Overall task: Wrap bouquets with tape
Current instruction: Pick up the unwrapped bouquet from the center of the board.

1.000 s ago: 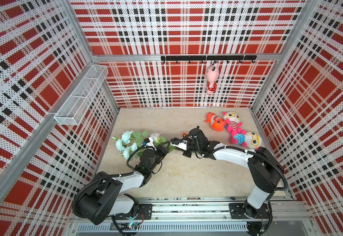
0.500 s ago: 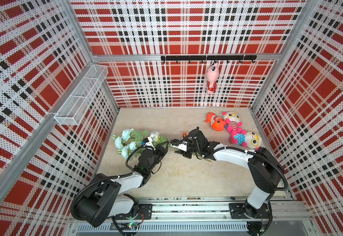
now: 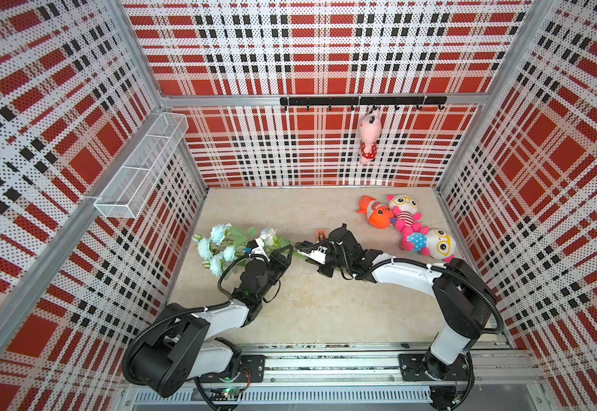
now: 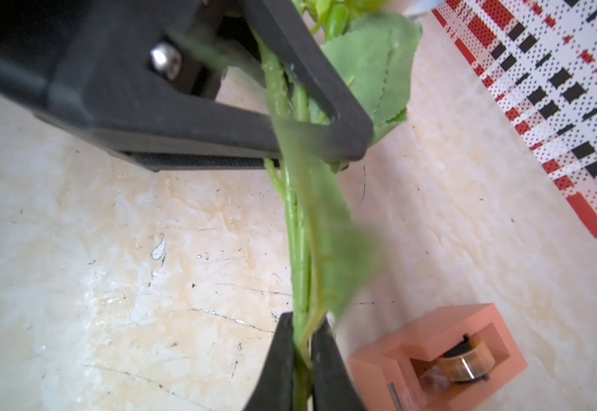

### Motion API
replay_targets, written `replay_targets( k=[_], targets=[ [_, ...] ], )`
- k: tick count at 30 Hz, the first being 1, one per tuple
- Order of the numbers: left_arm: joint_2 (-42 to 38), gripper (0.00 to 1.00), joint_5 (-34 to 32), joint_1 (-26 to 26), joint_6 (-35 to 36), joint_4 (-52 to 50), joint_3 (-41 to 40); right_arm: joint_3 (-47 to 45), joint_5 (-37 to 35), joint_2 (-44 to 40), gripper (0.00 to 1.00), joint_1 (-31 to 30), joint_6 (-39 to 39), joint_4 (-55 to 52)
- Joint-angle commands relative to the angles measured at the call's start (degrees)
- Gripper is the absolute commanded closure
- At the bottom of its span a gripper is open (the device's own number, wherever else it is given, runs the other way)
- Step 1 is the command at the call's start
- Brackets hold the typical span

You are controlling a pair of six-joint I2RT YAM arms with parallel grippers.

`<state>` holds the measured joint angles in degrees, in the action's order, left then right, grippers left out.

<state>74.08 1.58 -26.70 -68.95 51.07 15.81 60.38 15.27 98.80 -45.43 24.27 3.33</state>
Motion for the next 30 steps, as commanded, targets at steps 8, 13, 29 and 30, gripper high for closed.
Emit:
replay_targets(
  k=[8, 13, 29, 30],
  targets=[
    [-2.7, 0.49, -1.3, -0.1, 1.9, -0.1, 0.2, 0.3, 0.1, 0.2, 1.0, 0.1, -0.4, 3.7],
    [-4.1, 0.35, -2.2, 0.0, 1.8, -0.8, -0.5, -0.2, 1.4, -0.9, 1.0, 0.1, -0.9, 6.1],
    [-3.2, 0.41, -0.5, 1.1, 2.1, -0.8, 0.0, -5.4, 7.6, -3.8, 1.0, -0.4, 5.4, 9.7],
    [-3.2, 0.4, -0.4, 1.1, 2.1, -0.9, -0.1, -5.4, 7.9, -4.0, 1.0, -0.4, 5.9, 9.8]
  ],
)
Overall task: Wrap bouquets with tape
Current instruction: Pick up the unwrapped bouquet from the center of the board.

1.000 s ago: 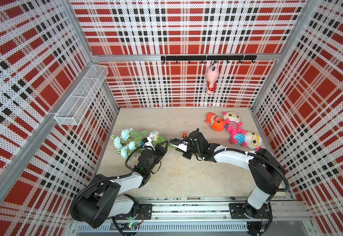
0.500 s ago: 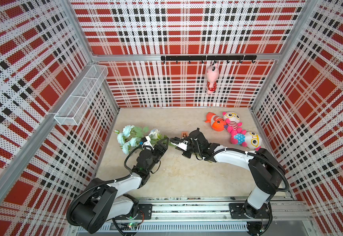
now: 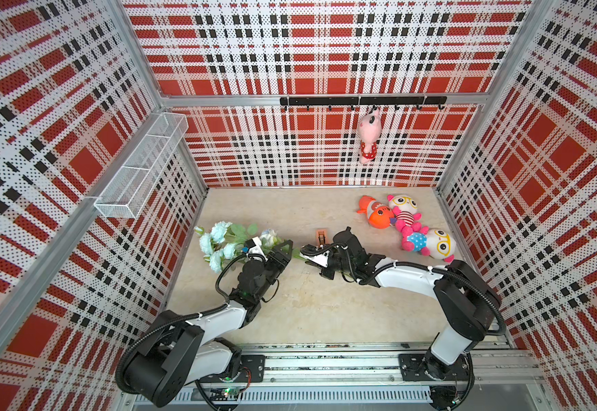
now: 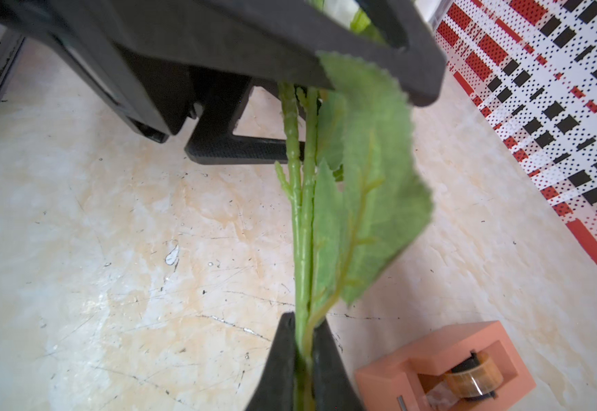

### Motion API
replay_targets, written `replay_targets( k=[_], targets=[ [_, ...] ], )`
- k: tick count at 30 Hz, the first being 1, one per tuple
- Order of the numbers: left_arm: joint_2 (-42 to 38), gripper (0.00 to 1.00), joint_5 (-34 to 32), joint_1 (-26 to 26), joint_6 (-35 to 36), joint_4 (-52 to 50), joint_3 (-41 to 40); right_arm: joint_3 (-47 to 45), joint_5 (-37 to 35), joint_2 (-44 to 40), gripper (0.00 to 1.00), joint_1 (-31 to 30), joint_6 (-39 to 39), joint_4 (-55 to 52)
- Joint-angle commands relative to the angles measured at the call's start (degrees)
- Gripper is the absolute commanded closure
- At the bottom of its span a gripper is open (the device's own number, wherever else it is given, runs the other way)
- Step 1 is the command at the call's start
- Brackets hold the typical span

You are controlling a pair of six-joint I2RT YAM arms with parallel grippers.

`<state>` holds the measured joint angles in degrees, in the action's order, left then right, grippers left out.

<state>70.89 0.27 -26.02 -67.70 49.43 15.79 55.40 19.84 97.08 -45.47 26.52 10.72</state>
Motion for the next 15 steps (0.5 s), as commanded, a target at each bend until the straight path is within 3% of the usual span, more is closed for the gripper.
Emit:
replay_targets(
  k=[1, 4, 10, 13, 15],
  targets=[
    [0.0, 0.39, 1.1, 0.4, 0.9, 0.8, -0.1, -0.3, 3.6, -2.2, 1.0, -0.3, 4.1, 2.4],
    [0.0, 0.45, 1.2, 0.6, 1.0, 0.5, -0.1, 0.1, 4.6, -1.9, 1.0, -0.3, 5.1, 1.8],
    [-0.9, 0.79, 1.5, 1.4, 0.8, 0.4, -0.9, 0.6, 2.8, -1.7, 1.0, -0.2, 7.2, -1.0],
    [-1.6, 0.9, 0.8, 1.4, 1.2, -0.1, -1.3, 0.9, 1.8, -1.5, 0.99, -0.2, 6.3, -2.0],
    [-1.5, 0.93, 0.4, 1.3, 1.2, -0.2, -1.7, 1.7, 1.9, -1.3, 0.82, -0.2, 4.9, -3.4]
  ],
)
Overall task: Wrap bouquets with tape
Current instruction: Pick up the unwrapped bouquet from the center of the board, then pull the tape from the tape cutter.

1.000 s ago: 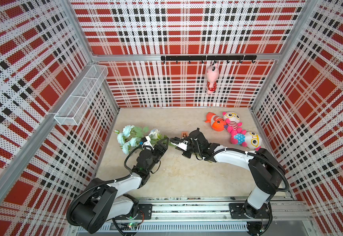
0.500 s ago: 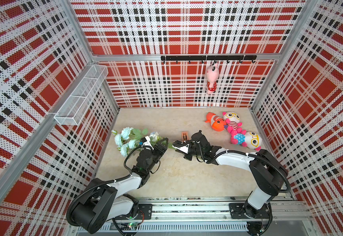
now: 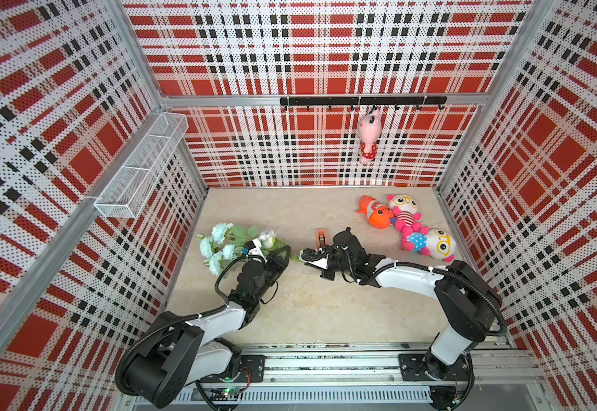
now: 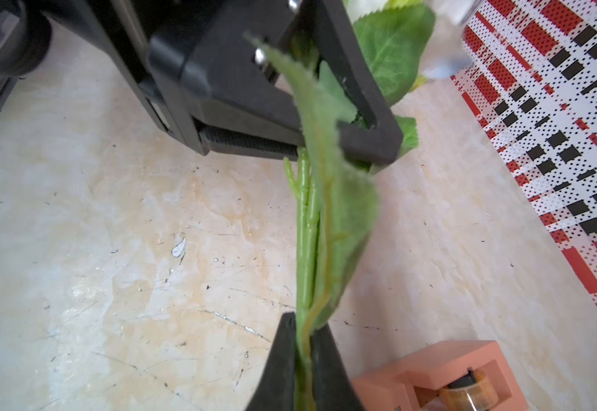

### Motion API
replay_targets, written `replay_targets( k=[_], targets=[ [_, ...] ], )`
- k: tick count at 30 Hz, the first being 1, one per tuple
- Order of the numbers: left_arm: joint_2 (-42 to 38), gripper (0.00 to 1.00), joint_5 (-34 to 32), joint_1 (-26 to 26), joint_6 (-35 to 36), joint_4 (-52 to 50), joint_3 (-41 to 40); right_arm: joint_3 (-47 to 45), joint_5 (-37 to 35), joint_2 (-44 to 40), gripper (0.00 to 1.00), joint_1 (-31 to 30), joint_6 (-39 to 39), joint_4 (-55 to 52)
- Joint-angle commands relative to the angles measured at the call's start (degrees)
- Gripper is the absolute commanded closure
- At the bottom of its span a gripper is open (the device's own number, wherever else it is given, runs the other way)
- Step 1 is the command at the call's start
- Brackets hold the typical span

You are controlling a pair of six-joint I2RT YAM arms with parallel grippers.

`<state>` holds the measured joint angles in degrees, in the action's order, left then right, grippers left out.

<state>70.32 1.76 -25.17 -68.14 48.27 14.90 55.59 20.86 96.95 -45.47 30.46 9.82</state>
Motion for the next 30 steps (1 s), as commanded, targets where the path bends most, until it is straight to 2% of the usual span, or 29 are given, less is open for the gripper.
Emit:
replay_targets(
  k=[1, 6, 9, 11, 14, 16, 18, 22, 26, 30],
  targets=[
    [-0.7, 0.96, -1.2, 0.3, 1.5, 1.0, -1.0, 1.8, 1.1, -1.2, 0.77, -0.2, 0.2, -3.1],
    [-0.7, 1.0, -4.1, -0.6, 1.0, 1.0, -2.3, 1.4, 1.7, -4.3, 0.55, -0.2, -5.8, -4.5],
    [-1.2, 1.0, -6.6, -1.3, 0.0, 1.2, -3.2, 0.0, 0.8, -8.5, 0.41, 0.2, -14.2, -4.6],
    [-1.8, 1.0, -8.4, -1.8, -0.6, 1.6, -4.0, -1.5, 0.9, -11.6, 0.34, 2.1, -22.5, -3.2],
    [-2.5, 1.0, -12.4, -3.2, -1.9, 1.7, -5.1, -4.0, -1.0, -14.2, 0.29, 7.9, -41.9, 1.8],
    [-2.5, 1.0, -14.6, -4.4, -2.0, 1.7, -5.4, -3.6, -0.4, -13.0, 0.3, 11.4, -51.6, 1.4],
    [-2.3, 1.0, -16.1, -5.1, -2.4, 1.7, -5.5, -1.7, 0.0, -10.1, 0.34, 12.8, -55.8, -1.8],
    [-2.2, 1.0, -18.2, -5.9, -2.6, 1.9, -6.1, 2.5, 0.8, -2.8, 0.42, 14.1, -58.5, -5.4],
    [-2.2, 1.0, -19.0, -6.0, -2.1, 1.8, -6.6, 4.8, 6.5, 3.9, 0.53, 16.3, -61.5, -1.5],
    [-1.5, 1.0, -19.2, -6.0, -1.8, 1.9, -6.5, 7.7, 6.7, 8.4, 0.57, 16.2, -61.2, -2.4]
  ],
)
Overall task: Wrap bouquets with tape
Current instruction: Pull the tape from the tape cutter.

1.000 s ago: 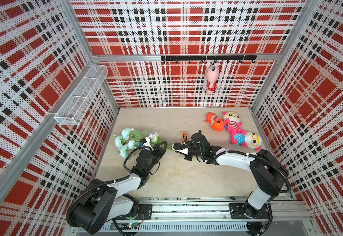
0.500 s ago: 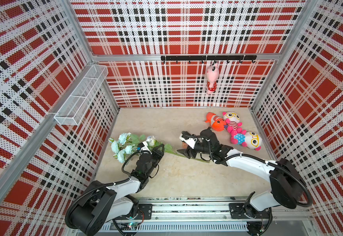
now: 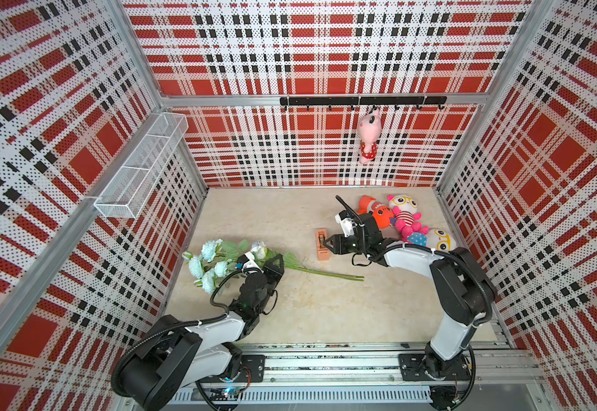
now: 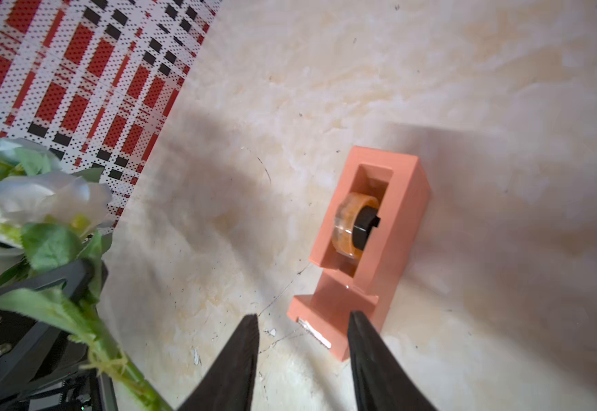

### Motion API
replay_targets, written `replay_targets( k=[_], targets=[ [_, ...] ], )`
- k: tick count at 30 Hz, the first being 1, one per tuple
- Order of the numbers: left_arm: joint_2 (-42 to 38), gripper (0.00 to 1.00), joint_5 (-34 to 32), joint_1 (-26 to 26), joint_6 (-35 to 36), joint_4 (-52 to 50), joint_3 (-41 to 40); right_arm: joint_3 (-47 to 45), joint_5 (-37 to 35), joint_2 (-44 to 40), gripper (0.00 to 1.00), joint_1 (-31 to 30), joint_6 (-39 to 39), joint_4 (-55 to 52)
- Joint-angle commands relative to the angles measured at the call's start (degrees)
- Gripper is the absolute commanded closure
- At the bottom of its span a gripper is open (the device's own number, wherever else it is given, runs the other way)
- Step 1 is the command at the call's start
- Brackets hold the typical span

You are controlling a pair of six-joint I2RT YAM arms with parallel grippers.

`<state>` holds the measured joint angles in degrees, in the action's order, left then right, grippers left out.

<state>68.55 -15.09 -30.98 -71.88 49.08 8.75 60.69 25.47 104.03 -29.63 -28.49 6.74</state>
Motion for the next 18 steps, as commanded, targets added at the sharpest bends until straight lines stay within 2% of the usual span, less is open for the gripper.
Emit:
replay_targets(
  k=[1, 9, 13, 18],
  targets=[
    [0.6, 1.0, -2.3, -0.2, 1.9, 1.0, -0.3, 3.2, 1.4, 2.1, 0.58, 0.4, -2.3, 0.2],
    [2.9, 1.0, -1.9, -0.1, 3.0, 1.3, 0.9, 5.5, -1.7, 5.5, 0.65, 0.1, -1.2, -4.4],
    [2.9, 1.0, -2.5, 0.1, 3.0, 1.5, 0.5, 6.3, -4.7, 5.8, 0.64, -0.8, -0.8, -6.5],
    [2.8, 1.0, -2.5, 0.5, 3.4, 1.5, 0.3, 8.4, -4.9, 7.9, 0.64, -1.7, -0.2, -8.0]
  ],
)
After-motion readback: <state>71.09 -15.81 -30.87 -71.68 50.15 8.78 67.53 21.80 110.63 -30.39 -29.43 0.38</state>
